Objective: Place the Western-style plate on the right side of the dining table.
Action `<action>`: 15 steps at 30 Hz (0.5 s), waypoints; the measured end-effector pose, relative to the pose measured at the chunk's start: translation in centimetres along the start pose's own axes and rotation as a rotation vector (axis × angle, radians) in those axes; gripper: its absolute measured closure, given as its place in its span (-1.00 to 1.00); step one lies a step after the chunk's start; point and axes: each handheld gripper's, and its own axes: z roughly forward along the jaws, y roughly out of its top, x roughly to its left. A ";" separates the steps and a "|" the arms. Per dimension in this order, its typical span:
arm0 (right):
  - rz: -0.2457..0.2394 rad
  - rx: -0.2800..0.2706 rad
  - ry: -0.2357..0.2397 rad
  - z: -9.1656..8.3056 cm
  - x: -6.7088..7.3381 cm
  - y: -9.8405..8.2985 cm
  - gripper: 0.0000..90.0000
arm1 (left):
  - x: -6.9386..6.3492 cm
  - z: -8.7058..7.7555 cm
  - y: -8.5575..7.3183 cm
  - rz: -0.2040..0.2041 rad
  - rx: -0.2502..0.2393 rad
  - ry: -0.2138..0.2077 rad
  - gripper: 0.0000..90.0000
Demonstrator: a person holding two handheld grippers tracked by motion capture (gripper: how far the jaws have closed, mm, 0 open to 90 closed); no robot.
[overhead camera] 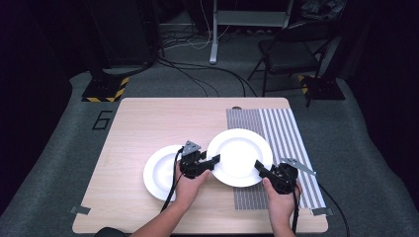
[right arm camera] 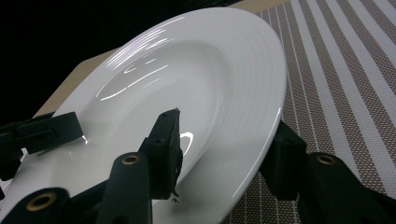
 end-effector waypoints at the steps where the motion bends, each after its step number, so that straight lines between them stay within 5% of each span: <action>1: 0.002 -0.004 -0.005 0.0 -0.1 0.0 0.17 | 0.0 0.1 0.0 0.001 0.000 -0.002 0.14; 15: 0.022 -0.006 -0.040 0.0 -1.1 -0.1 0.31 | -0.1 1.4 -0.1 -0.050 -0.023 -0.008 0.20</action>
